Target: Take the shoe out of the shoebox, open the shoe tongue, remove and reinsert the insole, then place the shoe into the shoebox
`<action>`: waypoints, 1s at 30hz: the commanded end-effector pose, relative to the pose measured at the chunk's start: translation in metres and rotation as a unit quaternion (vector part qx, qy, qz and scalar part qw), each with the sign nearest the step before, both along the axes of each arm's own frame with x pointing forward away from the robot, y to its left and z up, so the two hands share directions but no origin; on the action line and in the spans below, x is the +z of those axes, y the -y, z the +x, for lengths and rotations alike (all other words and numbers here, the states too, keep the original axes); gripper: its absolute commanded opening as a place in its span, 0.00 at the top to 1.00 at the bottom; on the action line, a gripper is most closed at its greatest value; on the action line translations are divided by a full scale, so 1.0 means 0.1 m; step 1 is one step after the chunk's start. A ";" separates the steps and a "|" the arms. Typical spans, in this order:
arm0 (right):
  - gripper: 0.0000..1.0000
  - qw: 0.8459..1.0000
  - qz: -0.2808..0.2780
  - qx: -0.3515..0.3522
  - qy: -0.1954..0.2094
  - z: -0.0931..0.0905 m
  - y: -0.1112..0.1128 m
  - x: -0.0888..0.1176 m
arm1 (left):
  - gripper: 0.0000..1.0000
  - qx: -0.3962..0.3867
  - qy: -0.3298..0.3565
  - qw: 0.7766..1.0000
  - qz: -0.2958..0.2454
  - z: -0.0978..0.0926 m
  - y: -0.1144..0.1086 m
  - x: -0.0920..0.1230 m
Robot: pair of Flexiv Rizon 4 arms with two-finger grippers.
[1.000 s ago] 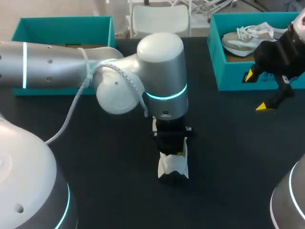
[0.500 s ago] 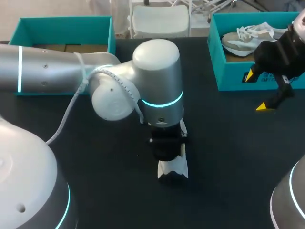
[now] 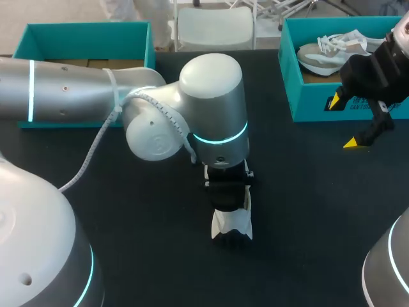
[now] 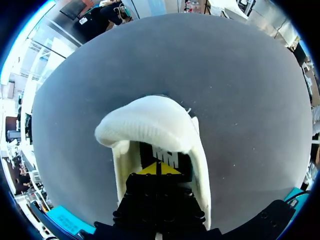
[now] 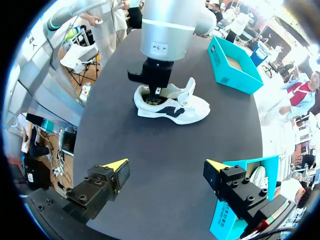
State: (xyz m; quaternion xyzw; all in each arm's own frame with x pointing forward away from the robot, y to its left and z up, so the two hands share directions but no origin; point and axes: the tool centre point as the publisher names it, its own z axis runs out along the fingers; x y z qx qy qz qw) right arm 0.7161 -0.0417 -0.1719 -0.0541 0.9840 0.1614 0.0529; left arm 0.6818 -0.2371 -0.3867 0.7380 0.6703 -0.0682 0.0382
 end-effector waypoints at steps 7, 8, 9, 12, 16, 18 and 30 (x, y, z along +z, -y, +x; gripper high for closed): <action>0.00 1.000 -0.002 0.000 -0.001 0.02 -0.01 -0.01 | 1.00 0.005 0.033 0.999 0.020 0.02 -0.03 -0.23; 0.00 1.000 -0.002 0.000 -0.001 0.02 -0.01 -0.01 | 1.00 0.006 0.042 0.999 0.023 0.02 -0.03 -0.23; 0.00 1.000 -0.002 0.000 -0.001 0.02 -0.01 -0.01 | 1.00 0.007 0.055 0.998 0.023 0.02 -0.04 -0.21; 0.00 1.000 -0.002 0.000 -0.001 0.02 -0.01 -0.01 | 1.00 0.014 0.070 0.997 0.022 0.06 -0.07 -0.11; 0.00 1.000 -0.002 0.000 -0.001 0.02 -0.01 -0.01 | 1.00 0.025 0.108 0.994 0.008 0.13 -0.08 0.10; 0.00 1.000 -0.002 0.000 -0.001 0.02 -0.01 -0.01 | 1.00 0.028 0.127 0.992 0.003 0.17 -0.09 0.20; 0.00 1.000 -0.002 0.000 -0.001 0.02 -0.01 -0.01 | 0.60 0.072 0.161 0.984 -0.013 0.47 -0.14 0.44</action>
